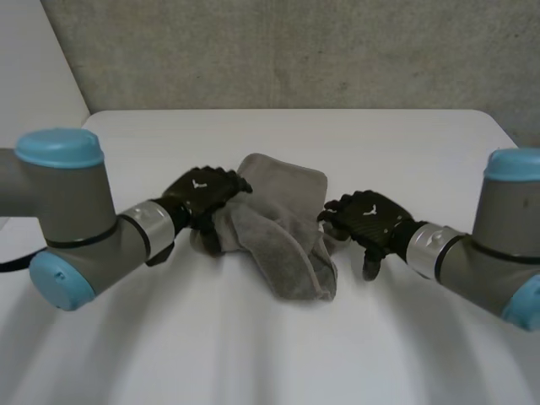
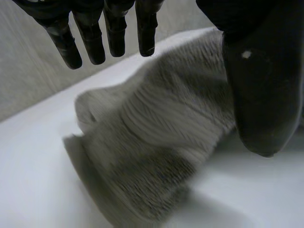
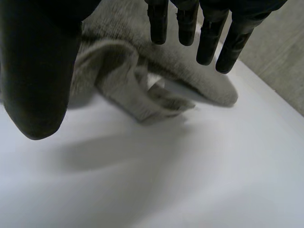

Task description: Fold the towel.

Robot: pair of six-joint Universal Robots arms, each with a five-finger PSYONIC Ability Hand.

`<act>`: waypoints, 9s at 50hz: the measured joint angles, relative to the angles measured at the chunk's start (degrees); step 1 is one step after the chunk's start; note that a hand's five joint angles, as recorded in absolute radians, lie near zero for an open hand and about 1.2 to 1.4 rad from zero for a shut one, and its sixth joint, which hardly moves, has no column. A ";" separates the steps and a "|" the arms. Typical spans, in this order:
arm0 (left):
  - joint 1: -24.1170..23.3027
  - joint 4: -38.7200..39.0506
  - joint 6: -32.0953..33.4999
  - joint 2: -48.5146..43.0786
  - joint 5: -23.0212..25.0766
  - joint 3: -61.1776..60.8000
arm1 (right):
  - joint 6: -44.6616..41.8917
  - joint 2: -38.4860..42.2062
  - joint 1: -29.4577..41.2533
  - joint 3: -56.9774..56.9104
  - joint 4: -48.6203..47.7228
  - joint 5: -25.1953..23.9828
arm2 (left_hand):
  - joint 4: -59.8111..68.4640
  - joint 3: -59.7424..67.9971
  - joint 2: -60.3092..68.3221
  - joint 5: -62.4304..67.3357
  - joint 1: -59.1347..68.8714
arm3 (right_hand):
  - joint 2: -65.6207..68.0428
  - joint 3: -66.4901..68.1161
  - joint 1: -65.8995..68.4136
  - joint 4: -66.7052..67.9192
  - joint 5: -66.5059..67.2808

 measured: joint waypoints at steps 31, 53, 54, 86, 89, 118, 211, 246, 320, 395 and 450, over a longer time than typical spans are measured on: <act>-1.02 -0.70 -0.21 8.43 -0.65 -3.02 | 18.33 -5.69 0.67 0.53 -6.06 0.97 | 0.00 0.00 60.82 61.87 57.81 | 60.54 0.00 60.44 0.00 62.94; 7.21 -1.83 -0.04 21.67 2.64 -14.25 | 0.87 -19.60 -10.30 -1.69 28.09 -9.43 | 0.00 0.00 60.82 61.88 57.82 | 60.53 0.00 60.63 0.00 62.94; 7.30 -1.83 -0.06 21.62 2.84 -14.25 | 0.79 -19.64 -10.23 -1.70 28.17 -9.37 | 0.00 0.00 60.82 61.87 57.82 | 60.53 0.00 60.64 0.00 62.94; 12.12 -1.74 0.31 15.46 5.00 -15.74 | -0.64 -6.56 -3.87 4.40 15.69 -7.46 | 0.00 0.00 61.22 61.87 57.82 | 60.04 0.00 61.42 0.00 62.75; 12.10 -1.51 0.35 15.56 5.00 -14.77 | -0.94 -7.50 -3.83 1.94 15.78 -7.61 | 0.00 0.00 61.23 61.87 57.82 | 60.04 0.00 61.44 0.00 62.75; 13.42 12.19 -9.26 19.40 -3.83 6.64 | 28.10 -19.45 -1.39 -12.51 -16.12 -4.61 | 0.00 0.00 61.79 62.28 58.06 | 60.04 0.00 62.06 0.00 63.10; 16.48 8.62 3.63 39.82 1.19 -31.36 | 2.76 -36.96 -20.91 9.67 14.67 -14.59 | 0.00 0.00 61.35 61.52 57.92 | 60.04 0.00 62.07 0.00 63.11; 13.12 7.97 -3.89 2.09 -1.86 22.39 | 10.67 -1.12 -6.58 -37.62 -1.73 1.62 | 0.00 0.00 63.11 62.78 58.15 | 61.71 0.00 62.07 0.00 63.13; 19.55 15.09 9.40 -2.60 7.33 0.93 | 1.61 0.24 -14.37 -13.83 0.84 -6.68 | 0.00 0.00 63.10 63.01 58.15 | 62.29 0.00 62.06 0.00 63.36; 14.70 16.96 7.07 11.74 -2.37 -17.07 | 12.02 -6.02 -13.57 -1.05 -5.53 2.75 | 0.00 0.00 4.21 5.26 2.74 | 3.74 0.00 4.52 0.00 5.12; 17.04 16.91 5.38 13.92 2.49 -22.79 | 0.77 6.00 -24.34 -4.73 -9.73 4.00 | 0.00 0.00 3.72 2.16 3.92 | 59.24 0.00 60.88 0.00 62.58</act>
